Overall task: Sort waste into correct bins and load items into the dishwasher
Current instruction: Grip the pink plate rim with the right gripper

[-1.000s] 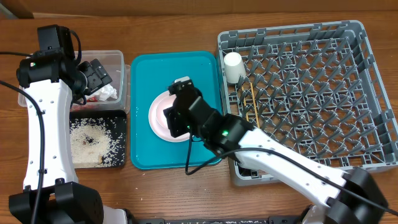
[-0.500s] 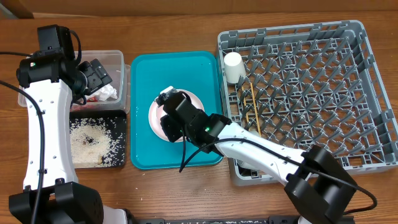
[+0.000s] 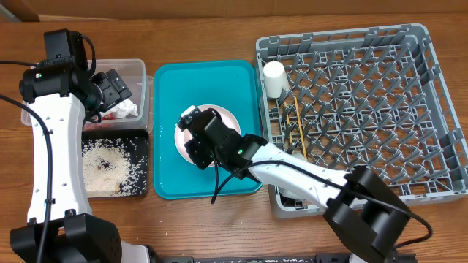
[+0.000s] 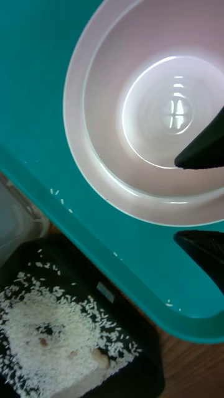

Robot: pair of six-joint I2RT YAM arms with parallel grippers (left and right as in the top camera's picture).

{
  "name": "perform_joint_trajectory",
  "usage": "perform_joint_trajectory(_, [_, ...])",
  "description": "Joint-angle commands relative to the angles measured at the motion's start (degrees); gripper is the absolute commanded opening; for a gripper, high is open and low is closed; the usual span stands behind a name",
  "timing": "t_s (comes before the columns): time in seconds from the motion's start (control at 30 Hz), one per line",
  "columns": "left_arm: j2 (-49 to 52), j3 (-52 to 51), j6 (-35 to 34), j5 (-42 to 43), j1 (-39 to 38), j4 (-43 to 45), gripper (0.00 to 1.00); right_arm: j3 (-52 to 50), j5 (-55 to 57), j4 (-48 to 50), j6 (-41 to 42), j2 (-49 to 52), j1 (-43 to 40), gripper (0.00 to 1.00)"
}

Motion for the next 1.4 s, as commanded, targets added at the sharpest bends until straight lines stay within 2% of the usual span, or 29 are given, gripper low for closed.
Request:
perform_joint_trajectory(0.0, [0.15, 1.29, -0.76, 0.09, -0.11, 0.04, 1.0, 0.04, -1.05, 0.76, -3.21, 2.23, -0.09, 0.35])
perform_joint_trajectory(0.27, [0.15, 1.29, -0.76, 0.09, -0.11, 0.04, 1.0, 0.04, -1.01, 2.21, -4.9, 4.33, -0.09, 0.36])
perform_joint_trajectory(0.5, [0.15, 1.29, -0.76, 0.09, -0.11, 0.04, 1.0, 0.04, -0.94, 1.27, -6.6, 6.08, -0.09, 0.33])
perform_joint_trajectory(0.67, [0.15, 1.29, -0.76, 0.09, -0.11, 0.04, 1.0, 0.04, -0.79, 0.66, -6.56, 6.08, -0.09, 0.19])
perform_joint_trajectory(0.87, [0.15, 1.29, -0.76, 0.09, -0.11, 0.04, 1.0, 0.04, -0.79, 0.39, -6.56, 6.08, -0.09, 0.11])
perform_joint_trajectory(1.0, [0.15, 1.29, -0.76, 0.09, -0.11, 0.04, 1.0, 0.04, -0.81, 0.22, -6.54, 6.08, -0.09, 0.07])
perform_joint_trajectory(1.37, [0.15, 1.29, -0.76, 0.09, -0.11, 0.04, 1.0, 0.07, -0.81, -1.29, -6.54, 4.22, -0.09, 0.04])
